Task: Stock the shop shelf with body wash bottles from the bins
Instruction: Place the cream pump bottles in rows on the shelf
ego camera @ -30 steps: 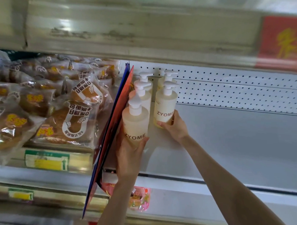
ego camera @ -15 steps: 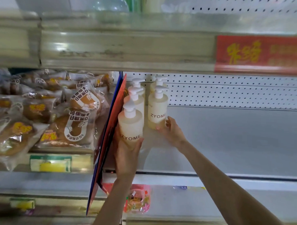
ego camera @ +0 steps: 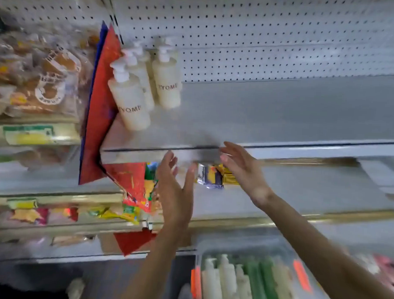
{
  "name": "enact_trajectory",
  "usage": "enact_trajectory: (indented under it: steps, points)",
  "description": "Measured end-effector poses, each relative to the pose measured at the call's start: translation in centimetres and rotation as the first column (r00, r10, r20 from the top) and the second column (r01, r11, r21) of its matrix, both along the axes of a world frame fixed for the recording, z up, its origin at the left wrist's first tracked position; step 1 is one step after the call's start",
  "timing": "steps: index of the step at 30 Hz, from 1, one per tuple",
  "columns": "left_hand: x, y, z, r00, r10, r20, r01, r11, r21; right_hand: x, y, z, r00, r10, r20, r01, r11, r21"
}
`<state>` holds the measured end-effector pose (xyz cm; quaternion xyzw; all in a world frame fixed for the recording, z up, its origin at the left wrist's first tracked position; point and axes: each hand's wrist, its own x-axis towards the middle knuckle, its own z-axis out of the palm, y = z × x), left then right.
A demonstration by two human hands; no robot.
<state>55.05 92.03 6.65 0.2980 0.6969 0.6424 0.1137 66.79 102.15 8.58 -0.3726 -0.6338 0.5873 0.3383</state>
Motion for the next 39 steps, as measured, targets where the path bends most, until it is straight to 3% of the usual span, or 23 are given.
enact_trajectory:
  steps: [3, 6, 11, 17, 24, 30, 33, 39]
  points:
    - [5.4, -2.5, -4.9, 0.996, -0.082, 0.047, 0.085, 0.995, -0.060, 6.8, -2.3, -5.3, 0.994, -0.066, 0.089, 0.072, 0.995, -0.072]
    - [10.0, -5.6, -10.6, 0.978, -0.175, 0.117, 0.198, 0.952, -0.232, 14.2, -5.2, -12.7, 0.956, -0.131, 0.264, 0.191, 0.957, -0.217]
    - [14.7, -8.8, -18.4, 0.920, -0.256, 0.298, 0.372, 0.811, -0.452, 22.9, -11.2, -21.7, 0.889, -0.188, 0.418, 0.399, 0.766, -0.504]
    - [16.3, -10.2, -25.5, 0.876, -0.221, 0.429, 0.452, 0.685, -0.571, 25.1, -15.0, -28.0, 0.882, -0.250, 0.400, 0.471, 0.507, -0.721]
    - [12.6, -9.5, -32.6, 0.897, -0.245, 0.367, 0.440, 0.562, -0.700, 18.6, -19.0, -34.5, 0.936, -0.216, 0.278, 0.335, 0.301, -0.893]
    - [11.8, -5.5, -36.1, 0.839, -0.508, 0.197, 0.465, 0.480, -0.744, 13.9, -19.4, -39.6, 0.919, -0.284, 0.273, 0.337, 0.205, -0.919]
    - [11.1, -3.4, -37.3, 0.767, -0.631, 0.116, 0.478, 0.441, -0.759, 13.1, -19.6, -41.1, 0.867, -0.404, 0.293, 0.377, 0.144, -0.915]
    - [9.0, 0.0, -39.8, 0.560, -0.818, 0.135, 0.455, 0.166, -0.875, 12.0, -19.3, -43.3, 0.782, -0.555, 0.284, 0.392, 0.085, -0.916]
